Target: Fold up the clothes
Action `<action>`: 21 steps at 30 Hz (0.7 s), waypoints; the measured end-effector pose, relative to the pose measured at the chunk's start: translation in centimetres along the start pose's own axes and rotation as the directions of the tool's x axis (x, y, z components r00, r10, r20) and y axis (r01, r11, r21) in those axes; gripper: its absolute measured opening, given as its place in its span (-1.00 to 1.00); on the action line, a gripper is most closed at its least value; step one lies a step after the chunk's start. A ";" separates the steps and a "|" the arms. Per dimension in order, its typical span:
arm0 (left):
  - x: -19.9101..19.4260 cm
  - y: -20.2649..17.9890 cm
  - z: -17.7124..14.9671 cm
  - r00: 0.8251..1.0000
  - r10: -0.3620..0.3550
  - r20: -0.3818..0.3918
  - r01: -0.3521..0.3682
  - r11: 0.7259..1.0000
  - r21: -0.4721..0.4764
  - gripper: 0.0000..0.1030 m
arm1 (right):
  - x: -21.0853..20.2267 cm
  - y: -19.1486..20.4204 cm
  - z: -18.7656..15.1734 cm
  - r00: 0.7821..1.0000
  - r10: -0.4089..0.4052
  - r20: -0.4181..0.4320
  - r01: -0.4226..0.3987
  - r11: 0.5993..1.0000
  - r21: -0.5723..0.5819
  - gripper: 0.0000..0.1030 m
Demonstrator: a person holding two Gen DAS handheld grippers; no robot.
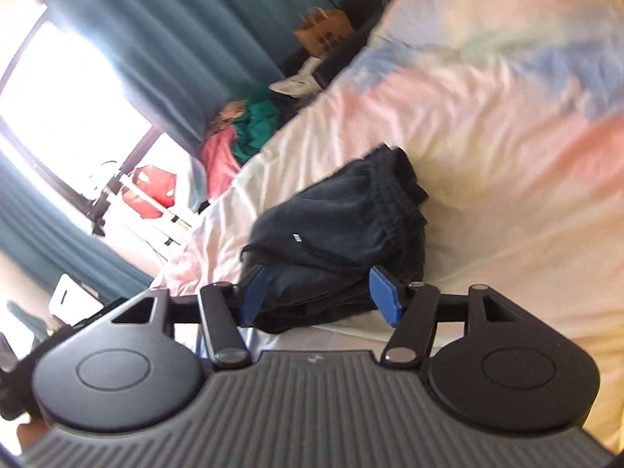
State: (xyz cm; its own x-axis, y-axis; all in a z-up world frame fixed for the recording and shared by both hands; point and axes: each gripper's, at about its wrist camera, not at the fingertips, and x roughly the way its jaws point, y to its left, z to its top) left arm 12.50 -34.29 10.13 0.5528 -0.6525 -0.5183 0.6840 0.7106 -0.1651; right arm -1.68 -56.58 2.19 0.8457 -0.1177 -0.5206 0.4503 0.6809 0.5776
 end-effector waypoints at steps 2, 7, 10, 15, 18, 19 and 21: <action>-2.8 -1.2 -0.1 1.000 0.013 0.018 -0.014 0.999 0.030 1.00 | -2.2 1.9 -0.6 1.000 0.003 0.017 -0.002 0.998 -0.063 0.36; -9.0 -3.4 -1.8 0.998 0.024 0.052 -0.028 0.996 0.084 1.00 | -7.1 6.6 -3.4 0.994 0.009 0.109 0.018 0.971 -0.239 0.82; -12.1 -3.9 -3.6 0.996 0.038 0.085 -0.046 0.994 0.098 1.00 | -9.2 8.5 -5.5 0.988 -0.011 0.152 0.061 0.944 -0.323 0.82; -16.6 -3.2 -7.7 0.988 0.066 0.140 -0.078 0.993 0.085 1.00 | -11.5 9.6 -9.6 0.975 -0.006 0.222 0.087 0.931 -0.354 0.82; -18.7 -2.4 -10.1 0.982 0.085 0.169 -0.095 0.994 0.055 1.00 | -12.2 10.0 -12.2 0.967 -0.009 0.256 0.110 0.918 -0.381 0.82; -19.3 -2.2 -10.8 0.981 0.091 0.174 -0.101 0.994 0.050 1.00 | -12.4 10.1 -13.0 0.963 -0.008 0.268 0.115 0.916 -0.385 0.82; -20.4 -1.7 -12.2 0.978 0.101 0.182 -0.111 0.993 0.043 1.00 | -12.6 10.2 -14.6 0.956 -0.008 0.292 0.127 0.912 -0.391 0.82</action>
State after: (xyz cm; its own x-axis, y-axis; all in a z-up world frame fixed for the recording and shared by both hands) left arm -5.72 -19.00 10.71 0.6967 -0.6141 -0.3708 0.6384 0.7665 -0.0700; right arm -11.88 -37.65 5.46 0.8887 -0.3295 -0.3189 0.4063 0.8882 0.2145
